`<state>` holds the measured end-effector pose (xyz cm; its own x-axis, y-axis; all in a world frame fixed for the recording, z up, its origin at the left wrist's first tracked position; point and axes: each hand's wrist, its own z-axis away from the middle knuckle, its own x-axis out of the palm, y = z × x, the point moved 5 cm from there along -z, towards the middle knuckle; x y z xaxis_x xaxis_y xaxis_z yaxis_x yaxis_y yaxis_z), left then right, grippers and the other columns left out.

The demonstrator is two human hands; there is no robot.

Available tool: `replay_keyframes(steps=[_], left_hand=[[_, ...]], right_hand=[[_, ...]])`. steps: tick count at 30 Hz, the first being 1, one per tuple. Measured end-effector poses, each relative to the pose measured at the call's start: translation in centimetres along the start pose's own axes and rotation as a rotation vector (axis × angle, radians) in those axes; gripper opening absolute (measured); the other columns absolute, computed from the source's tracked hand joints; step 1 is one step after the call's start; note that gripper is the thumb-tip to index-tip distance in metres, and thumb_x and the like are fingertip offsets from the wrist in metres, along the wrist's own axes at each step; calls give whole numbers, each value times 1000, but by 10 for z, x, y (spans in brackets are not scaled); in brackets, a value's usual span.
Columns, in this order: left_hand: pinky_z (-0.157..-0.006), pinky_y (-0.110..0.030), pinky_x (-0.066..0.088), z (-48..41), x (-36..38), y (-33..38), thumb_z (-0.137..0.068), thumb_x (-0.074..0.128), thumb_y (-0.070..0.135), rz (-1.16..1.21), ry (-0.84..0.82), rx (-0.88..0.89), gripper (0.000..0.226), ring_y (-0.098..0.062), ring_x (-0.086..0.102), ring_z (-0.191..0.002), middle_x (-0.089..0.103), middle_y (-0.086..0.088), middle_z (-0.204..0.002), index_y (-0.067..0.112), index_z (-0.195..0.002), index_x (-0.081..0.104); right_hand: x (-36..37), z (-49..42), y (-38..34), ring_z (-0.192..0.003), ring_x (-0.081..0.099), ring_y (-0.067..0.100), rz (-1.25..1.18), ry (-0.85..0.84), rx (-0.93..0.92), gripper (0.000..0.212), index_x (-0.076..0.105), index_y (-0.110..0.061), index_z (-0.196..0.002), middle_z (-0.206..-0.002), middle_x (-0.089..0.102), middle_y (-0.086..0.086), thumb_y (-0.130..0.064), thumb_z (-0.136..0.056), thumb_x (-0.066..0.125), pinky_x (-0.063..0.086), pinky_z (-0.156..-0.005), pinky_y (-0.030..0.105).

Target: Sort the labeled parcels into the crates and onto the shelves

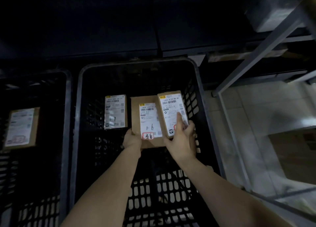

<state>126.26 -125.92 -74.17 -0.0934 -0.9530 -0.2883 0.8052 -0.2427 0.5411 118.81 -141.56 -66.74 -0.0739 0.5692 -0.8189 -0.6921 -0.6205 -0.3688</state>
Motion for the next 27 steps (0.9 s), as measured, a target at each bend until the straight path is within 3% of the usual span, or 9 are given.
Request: replay_keyframes(steps=[4,7,9,11,13,14,16,18,27], left_hand=[[-90,-41,52,-12,-2,15,-91,55,5,97,21,0,54,-30,58,-103,55,-17,-129,13,-142,39],[-96,-44,48,1,-3,20,-88,62,15,-196,32,125,57,-33,52,-114,46,-16,-133,17,-140,38],[-93,-41,45,23,-6,30,-88,62,25,-673,124,391,53,-32,45,-117,39,-13,-131,20,-135,38],[-93,-37,39,46,2,41,-89,59,27,-1036,165,786,51,-27,39,-120,37,-8,-133,23,-135,37],[-106,-37,29,55,20,46,-88,59,25,-1221,29,1039,64,-25,27,-134,26,-6,-146,26,-143,28],[-113,-39,19,53,28,45,-88,59,28,-1298,-72,1074,73,-26,14,-142,14,-5,-154,24,-148,18],[-118,-43,3,40,36,43,-88,60,38,-1460,-212,1000,91,-24,-10,-146,-9,-1,-159,20,-151,-2],[-119,-45,2,25,32,41,-90,58,38,-1557,-213,868,94,-22,-14,-146,-19,-1,-158,18,-150,-11],[-116,-48,1,13,-3,29,-97,37,47,-1546,-84,788,82,-25,-13,-146,-19,-7,-157,17,-148,-19]], right_hand=[[0,6,1,-122,41,35,51,12,54,95,-9,-32,-152,-146,11,17,-49,-88,59,49,-86,40],[2,6,3,-115,49,32,22,-33,89,95,-11,-32,-152,-149,9,19,-52,-88,57,50,-79,36],[2,5,4,-119,48,33,13,-48,105,96,-13,-33,-151,-151,7,21,-53,-88,56,51,-81,37],[2,4,4,-126,42,37,7,-62,113,94,-14,-33,-151,-153,4,23,-54,-90,55,49,-86,40],[3,3,4,-133,32,39,-17,-61,116,92,-12,-32,-152,-153,5,23,-55,-90,53,44,-97,45],[3,2,5,-136,27,40,-37,-56,120,91,-10,-32,-152,-153,6,23,-54,-91,52,40,-101,47],[4,-2,5,-139,18,40,-87,-58,126,88,-7,-31,-153,-154,8,23,-54,-91,51,35,-106,51],[5,-5,3,-141,17,39,-147,-81,118,85,-7,-31,-153,-155,9,21,-54,-93,48,34,-106,50],[8,-12,5,-142,20,31,-432,-66,108,81,-2,-38,-153,-155,16,10,-48,-94,52,27,-113,48]])
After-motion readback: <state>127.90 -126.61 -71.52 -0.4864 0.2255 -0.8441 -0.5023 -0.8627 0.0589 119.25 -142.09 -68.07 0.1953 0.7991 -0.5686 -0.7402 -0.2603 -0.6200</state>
